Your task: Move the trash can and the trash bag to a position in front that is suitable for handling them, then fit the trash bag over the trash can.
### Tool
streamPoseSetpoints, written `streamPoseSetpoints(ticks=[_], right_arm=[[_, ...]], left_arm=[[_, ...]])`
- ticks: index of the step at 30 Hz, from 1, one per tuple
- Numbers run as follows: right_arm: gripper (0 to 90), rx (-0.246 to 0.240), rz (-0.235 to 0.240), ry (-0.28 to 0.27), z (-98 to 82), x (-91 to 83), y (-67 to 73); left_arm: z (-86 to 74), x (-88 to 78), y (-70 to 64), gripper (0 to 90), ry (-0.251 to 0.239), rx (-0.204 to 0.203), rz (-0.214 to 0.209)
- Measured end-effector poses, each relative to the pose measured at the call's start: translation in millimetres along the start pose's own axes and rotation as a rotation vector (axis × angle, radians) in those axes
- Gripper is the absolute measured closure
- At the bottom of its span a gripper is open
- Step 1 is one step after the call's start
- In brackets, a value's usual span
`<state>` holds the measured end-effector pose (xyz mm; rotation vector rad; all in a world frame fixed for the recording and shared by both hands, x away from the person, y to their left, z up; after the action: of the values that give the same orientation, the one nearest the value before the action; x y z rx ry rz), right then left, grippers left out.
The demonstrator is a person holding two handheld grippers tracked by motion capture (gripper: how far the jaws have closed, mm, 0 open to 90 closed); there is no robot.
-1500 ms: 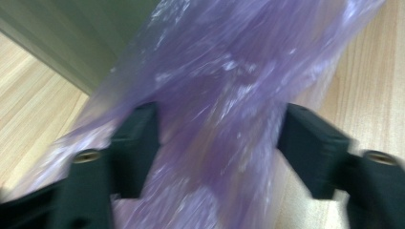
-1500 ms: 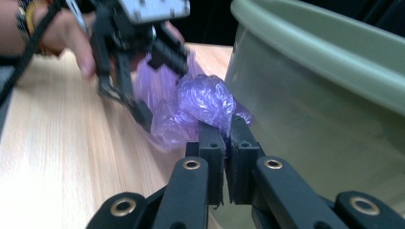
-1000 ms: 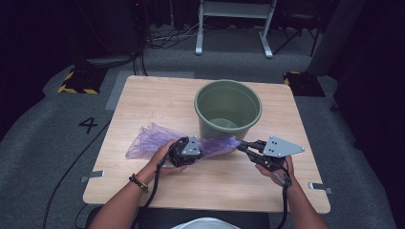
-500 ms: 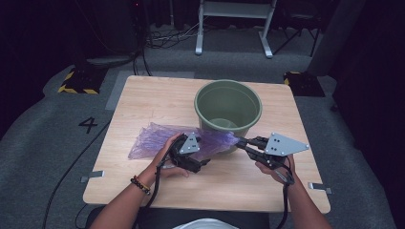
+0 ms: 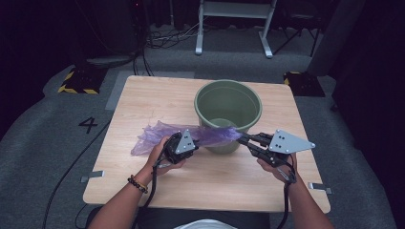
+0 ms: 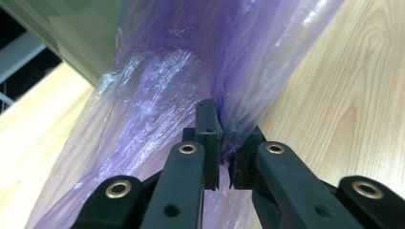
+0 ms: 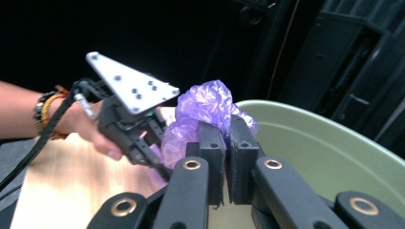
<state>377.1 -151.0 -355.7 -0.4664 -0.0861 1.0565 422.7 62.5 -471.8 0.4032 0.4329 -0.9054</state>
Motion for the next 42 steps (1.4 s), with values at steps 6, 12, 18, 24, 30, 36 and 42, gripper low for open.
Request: streamPoseSetpoints(ticks=[6,12,18,24,30,36,42], right_arm=[[87.7,0.008,-0.062,0.006,6.3,0.1,-15.0],[87.7,0.020,-0.113,0.035,8.4,1.2,-37.9],[87.7,0.041,-0.132,0.062,5.2,2.5,-55.0],[87.7,0.093,-0.150,0.103,-3.3,9.5,-72.7],[87.7,0.145,-0.160,0.186,-15.1,21.6,-86.8],[78.6,0.181,-0.192,0.281,-22.1,33.9,-95.3],[48.7,0.181,-0.253,0.360,-20.7,40.6,-98.9]], left_arm=[[5.7,-8.6,-1.9,84.6,-0.026,0.006,0.006],[13.3,-15.0,-5.2,84.6,-0.055,-0.001,-0.010],[17.9,-14.8,-7.8,85.4,-0.074,-0.007,-0.034],[22.4,-15.2,-10.8,85.3,-0.073,0.003,-0.035],[27.0,-18.3,-8.5,85.0,-0.080,-0.011,-0.031],[34.7,-15.8,-11.7,86.3,-0.076,-0.007,-0.031],[48.5,-20.3,-17.5,87.9,-0.090,0.000,-0.008]])
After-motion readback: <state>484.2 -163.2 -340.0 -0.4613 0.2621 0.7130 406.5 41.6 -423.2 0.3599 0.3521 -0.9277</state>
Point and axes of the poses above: each handheld gripper's, and its own axes: x roughly forward along the jaws, z roughly out of its top, y roughly to its left, the point moved 6 cm from there along x, roughly forward along the jaws, and after that the axes turned 8 degrees about -x, right-handed, at the moved point
